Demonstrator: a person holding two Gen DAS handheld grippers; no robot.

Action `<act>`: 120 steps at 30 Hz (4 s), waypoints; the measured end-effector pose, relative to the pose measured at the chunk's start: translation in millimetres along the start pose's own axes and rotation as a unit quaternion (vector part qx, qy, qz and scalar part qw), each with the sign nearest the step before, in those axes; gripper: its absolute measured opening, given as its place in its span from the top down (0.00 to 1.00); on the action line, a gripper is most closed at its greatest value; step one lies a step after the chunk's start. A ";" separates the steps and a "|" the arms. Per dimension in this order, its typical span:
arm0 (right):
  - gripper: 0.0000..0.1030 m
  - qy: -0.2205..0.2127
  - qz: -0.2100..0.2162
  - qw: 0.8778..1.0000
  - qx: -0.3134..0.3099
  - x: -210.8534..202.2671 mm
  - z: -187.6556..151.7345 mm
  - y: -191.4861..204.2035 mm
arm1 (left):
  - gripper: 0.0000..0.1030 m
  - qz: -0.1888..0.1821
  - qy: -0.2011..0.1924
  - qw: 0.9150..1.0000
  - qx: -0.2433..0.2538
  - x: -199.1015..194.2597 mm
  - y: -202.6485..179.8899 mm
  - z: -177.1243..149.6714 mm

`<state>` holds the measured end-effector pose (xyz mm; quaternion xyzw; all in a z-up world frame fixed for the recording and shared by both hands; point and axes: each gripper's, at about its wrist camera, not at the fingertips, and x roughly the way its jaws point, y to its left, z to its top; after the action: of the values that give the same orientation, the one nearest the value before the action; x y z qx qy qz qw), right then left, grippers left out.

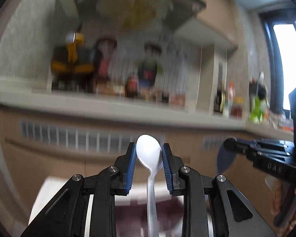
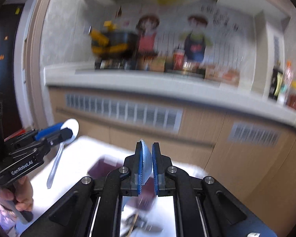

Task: Organize utensils
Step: 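Lower the translucent spoon into the caddy and open the left tool, then grasp a grey translucent spoon with the left tool while the right tool grasps a wooden chopstick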

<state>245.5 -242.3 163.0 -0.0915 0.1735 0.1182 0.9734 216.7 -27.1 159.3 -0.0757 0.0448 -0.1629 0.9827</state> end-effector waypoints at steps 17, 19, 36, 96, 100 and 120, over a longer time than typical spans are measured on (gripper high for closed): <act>0.92 0.042 -0.039 0.998 -0.002 111.8 -28.2 -22.2 | 0.73 0.048 0.030 0.998 -0.010 119.8 26.9 -74.9; 0.92 0.058 -0.033 0.998 -0.004 124.6 -39.1 -18.2 | 0.73 0.053 0.055 0.997 -0.017 125.1 32.6 -87.8; 0.01 0.099 -0.045 0.994 0.032 90.8 -85.7 -11.1 | 0.49 0.096 0.236 0.963 -0.088 46.1 94.0 -128.9; 0.24 0.224 0.043 0.973 -0.026 73.3 -188.8 65.6 | 0.40 0.014 0.403 0.911 -0.089 -22.6 70.9 -208.9; 0.11 0.207 -0.046 0.976 -0.055 62.4 -193.9 47.4 | 0.53 -0.052 0.427 0.900 -0.067 -17.6 35.5 -215.9; 0.41 0.236 0.041 0.971 -0.004 57.4 -211.8 40.9 | 0.67 0.030 0.393 0.919 -0.007 -13.8 29.6 -207.2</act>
<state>220.2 -238.3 -58.8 -0.1137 0.4017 0.1340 0.8988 189.6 -22.8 -48.7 -0.0107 0.4303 -0.1492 0.8902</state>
